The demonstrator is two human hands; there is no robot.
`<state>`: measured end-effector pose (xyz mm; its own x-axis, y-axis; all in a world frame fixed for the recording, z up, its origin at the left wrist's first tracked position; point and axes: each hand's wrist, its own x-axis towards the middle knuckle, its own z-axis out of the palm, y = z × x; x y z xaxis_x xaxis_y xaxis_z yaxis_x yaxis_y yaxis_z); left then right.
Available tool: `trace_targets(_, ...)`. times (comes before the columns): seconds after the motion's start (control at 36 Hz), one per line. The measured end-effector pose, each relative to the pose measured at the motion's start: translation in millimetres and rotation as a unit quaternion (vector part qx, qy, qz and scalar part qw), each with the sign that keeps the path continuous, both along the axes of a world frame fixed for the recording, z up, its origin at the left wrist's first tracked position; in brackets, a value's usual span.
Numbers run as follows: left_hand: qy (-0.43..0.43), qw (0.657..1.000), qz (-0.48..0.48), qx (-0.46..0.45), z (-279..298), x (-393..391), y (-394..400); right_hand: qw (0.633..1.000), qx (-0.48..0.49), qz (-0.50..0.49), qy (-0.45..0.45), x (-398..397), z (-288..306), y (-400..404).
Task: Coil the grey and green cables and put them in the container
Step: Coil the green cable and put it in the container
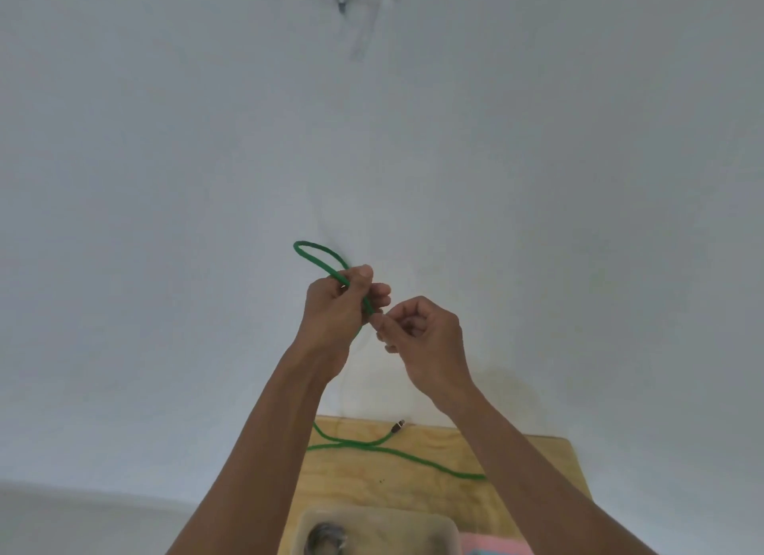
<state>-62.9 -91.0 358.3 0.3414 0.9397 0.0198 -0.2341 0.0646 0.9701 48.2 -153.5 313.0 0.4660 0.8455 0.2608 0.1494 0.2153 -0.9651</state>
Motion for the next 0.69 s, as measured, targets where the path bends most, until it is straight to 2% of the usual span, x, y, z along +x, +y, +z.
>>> trace_targets(0.08, -0.047, 0.998, -0.015, -0.024, 8.8, 6.3, -8.8, 1.0, -0.006, 0.0, 0.001, 5.8, -1.9, -1.4)
trace_targets(0.17, -0.116, 0.991, 0.03, -0.057, 15.6, 12.2, -11.7, 0.999, 0.002, 0.023, 0.033, 10.6, -1.7, -3.7)
trace_targets(0.31, -0.096, 0.994, 0.036, -0.046, 27.5, 25.1, -18.3, 0.996, 0.011, 0.072, 0.047, 21.3, 7.7, -6.1)
trace_targets(0.42, -0.07, 0.997, 0.01, -0.024, 47.5, 28.4, -22.9, 0.994, 0.035, 0.06, 0.085, 44.5, 27.1, -3.9)
trace_targets(0.47, -0.051, 0.998, -0.031, -0.01, 58.8, 29.8, -28.7, 0.996, 0.06, 0.058, 0.03, 55.8, 40.8, 1.3)
trace_targets(0.53, -0.037, 0.996, -0.084, 0.004, 68.0, 32.7, -35.8, 0.991, 0.078, 0.068, -0.081, 63.8, 58.1, 7.2)
trace_targets(0.56, -0.036, 0.993, -0.112, 0.009, 72.0, 34.7, -39.5, 0.981, 0.089, 0.076, -0.153, 66.0, 66.8, 8.9)
trace_targets(0.61, -0.048, 0.985, -0.162, 0.016, 79.3, 40.5, -46.2, 0.936, 0.142, 0.084, -0.311, 74.1, 74.2, 13.4)
trace_targets(0.64, -0.061, 0.981, -0.181, 0.02, 82.5, 43.4, -48.5, 0.934, 0.159, 0.105, -0.303, 73.7, 80.1, 10.0)
trace_targets(0.67, -0.079, 0.978, -0.192, 0.027, 85.3, 46.1, -49.8, 0.949, 0.156, 0.136, -0.236, 72.3, 85.4, 9.6)
trace_targets(0.69, -0.098, 0.975, -0.197, 0.034, 87.8, 47.9, -49.5, 0.95, 0.167, 0.171, -0.201, 69.6, 84.5, 13.5)
